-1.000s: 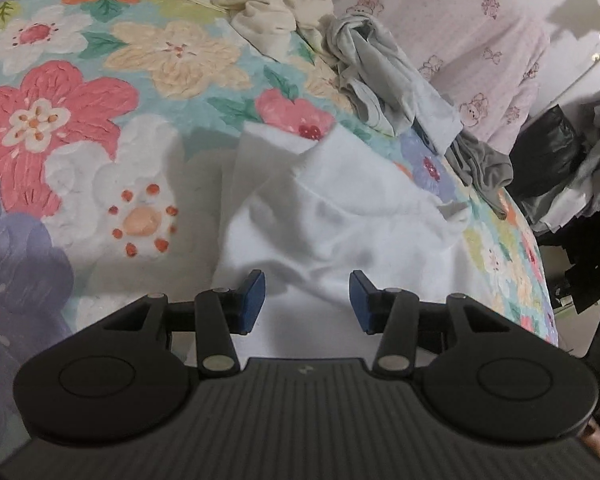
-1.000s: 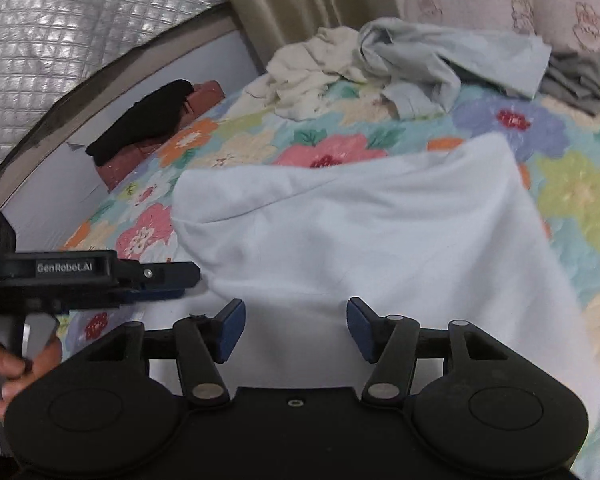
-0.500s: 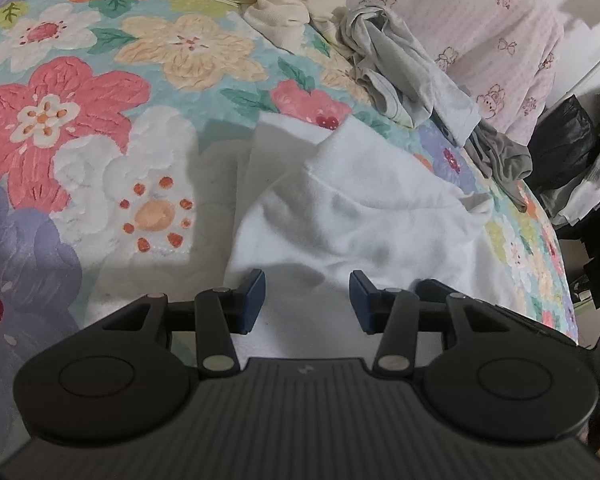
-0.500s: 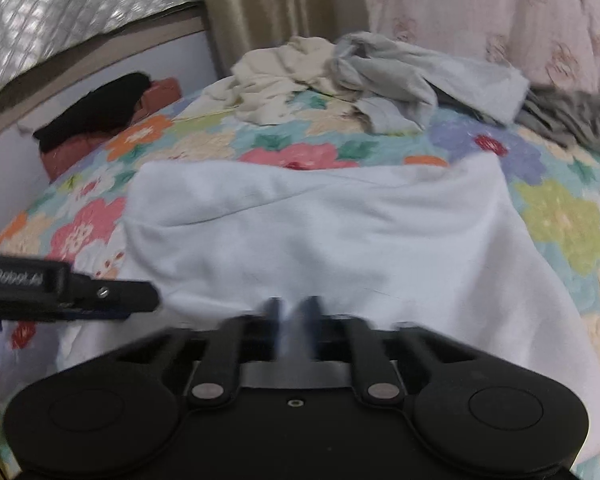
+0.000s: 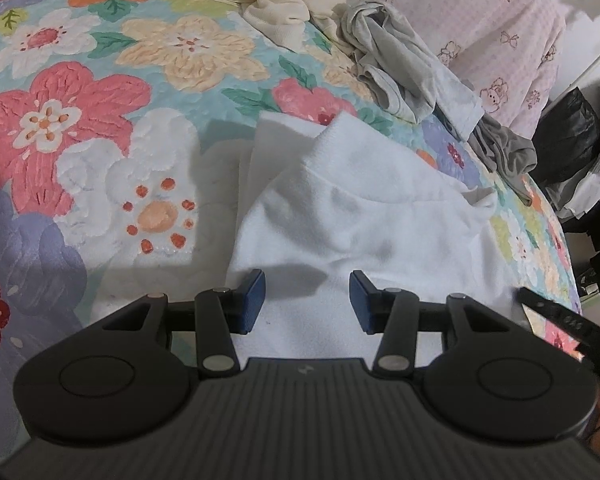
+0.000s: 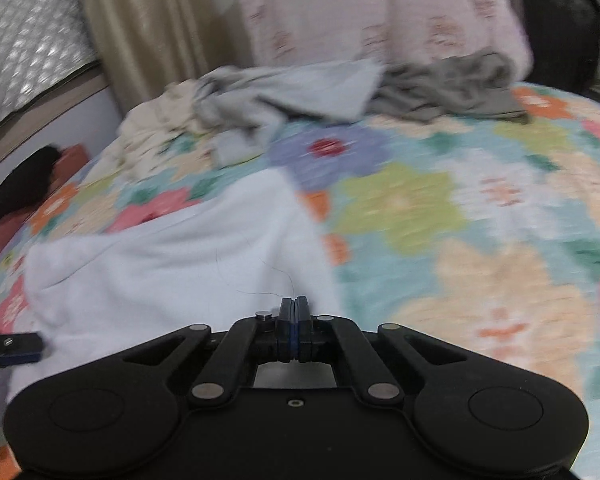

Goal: Fold clothes
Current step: 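Release the folded shirt with both grippers and lift away, then reposition both open grippers over the folded white shirt edge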

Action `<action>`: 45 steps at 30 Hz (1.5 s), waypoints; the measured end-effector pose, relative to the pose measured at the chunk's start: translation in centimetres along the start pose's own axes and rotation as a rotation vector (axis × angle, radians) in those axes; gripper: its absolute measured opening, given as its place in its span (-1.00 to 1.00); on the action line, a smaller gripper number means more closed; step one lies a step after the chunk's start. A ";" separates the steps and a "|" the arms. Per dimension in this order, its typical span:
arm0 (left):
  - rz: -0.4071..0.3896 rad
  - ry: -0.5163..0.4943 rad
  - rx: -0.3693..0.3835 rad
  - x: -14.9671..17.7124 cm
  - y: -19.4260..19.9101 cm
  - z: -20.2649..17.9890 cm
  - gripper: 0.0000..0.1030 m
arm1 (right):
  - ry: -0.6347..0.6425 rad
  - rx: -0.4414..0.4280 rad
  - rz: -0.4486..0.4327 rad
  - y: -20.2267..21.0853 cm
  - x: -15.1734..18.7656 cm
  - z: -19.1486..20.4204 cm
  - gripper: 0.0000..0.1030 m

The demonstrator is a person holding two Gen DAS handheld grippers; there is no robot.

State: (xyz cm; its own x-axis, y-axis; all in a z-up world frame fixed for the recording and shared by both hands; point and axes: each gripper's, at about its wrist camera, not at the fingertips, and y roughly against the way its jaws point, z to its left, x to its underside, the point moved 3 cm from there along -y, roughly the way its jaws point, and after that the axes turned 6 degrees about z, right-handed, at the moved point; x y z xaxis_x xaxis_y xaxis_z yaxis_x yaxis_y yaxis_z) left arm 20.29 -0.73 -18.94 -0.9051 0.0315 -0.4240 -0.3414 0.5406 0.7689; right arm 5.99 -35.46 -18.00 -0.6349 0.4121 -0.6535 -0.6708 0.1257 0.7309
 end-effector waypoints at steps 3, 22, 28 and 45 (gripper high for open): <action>0.000 0.002 -0.004 0.0 0.0 0.0 -0.12 | -0.006 0.087 -0.043 1.2 -0.3 -2.9 -1.00; -0.147 -0.111 -0.021 -1.5 3.3 -0.7 -0.03 | -0.025 -0.105 0.012 2.0 -2.4 -7.3 0.08; -0.170 -0.187 -0.029 -2.9 3.1 -0.9 0.00 | 0.106 -0.242 0.030 -0.9 -5.2 -3.7 0.08; -0.103 -0.244 0.048 -5.5 -3.0 -1.7 -0.62 | 0.282 -0.362 0.126 -10.5 -8.4 0.2 0.13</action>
State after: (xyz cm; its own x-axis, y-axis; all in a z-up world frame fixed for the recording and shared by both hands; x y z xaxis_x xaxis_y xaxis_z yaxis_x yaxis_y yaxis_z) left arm 25.89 -3.91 -18.10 -0.7762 0.1729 -0.6064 -0.4112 0.5902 0.6947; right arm 18.46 -40.05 -20.13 -0.7656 0.1368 -0.6286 -0.6406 -0.2524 0.7252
